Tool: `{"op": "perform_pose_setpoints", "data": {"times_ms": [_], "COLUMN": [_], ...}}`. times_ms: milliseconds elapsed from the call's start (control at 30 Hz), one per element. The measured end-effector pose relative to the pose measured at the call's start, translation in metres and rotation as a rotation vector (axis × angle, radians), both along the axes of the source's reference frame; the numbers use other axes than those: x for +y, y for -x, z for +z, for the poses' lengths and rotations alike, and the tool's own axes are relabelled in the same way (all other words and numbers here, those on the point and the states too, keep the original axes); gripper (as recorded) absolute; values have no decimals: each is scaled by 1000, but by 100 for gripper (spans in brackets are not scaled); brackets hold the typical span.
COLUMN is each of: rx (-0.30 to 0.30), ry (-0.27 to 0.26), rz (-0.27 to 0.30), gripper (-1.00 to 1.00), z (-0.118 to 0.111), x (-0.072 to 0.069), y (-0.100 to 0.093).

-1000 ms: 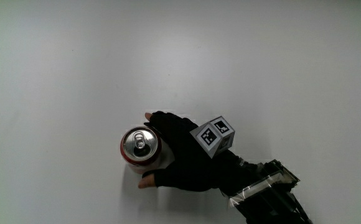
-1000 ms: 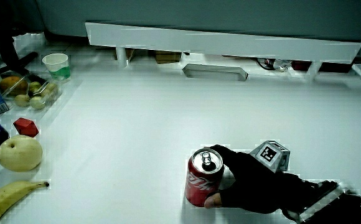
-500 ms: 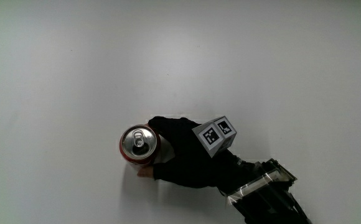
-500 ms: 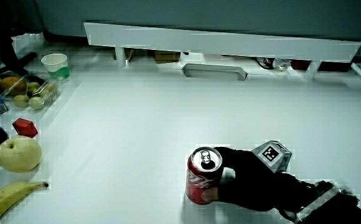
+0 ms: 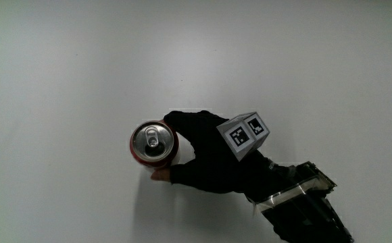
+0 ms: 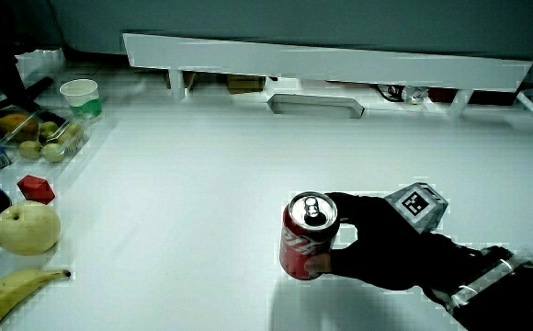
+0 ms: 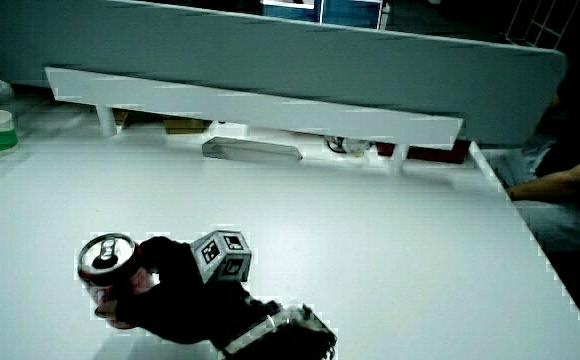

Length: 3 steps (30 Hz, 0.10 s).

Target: Pick cola

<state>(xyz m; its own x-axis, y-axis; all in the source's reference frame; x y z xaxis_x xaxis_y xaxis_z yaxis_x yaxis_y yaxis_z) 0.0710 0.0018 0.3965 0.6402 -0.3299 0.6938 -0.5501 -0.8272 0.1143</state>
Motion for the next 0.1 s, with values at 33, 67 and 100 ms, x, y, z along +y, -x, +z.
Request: {"op": "perform_pose_setpoints", "data": {"times_ms": [33, 67, 100], "rx": [0, 11, 11], "ry": [-5, -17, -15], "rz": [6, 12, 17], "gripper": [100, 100, 100], "z": [-4, -5, -9], "x": [-3, -5, -8], "y": [-2, -4, -7]}}
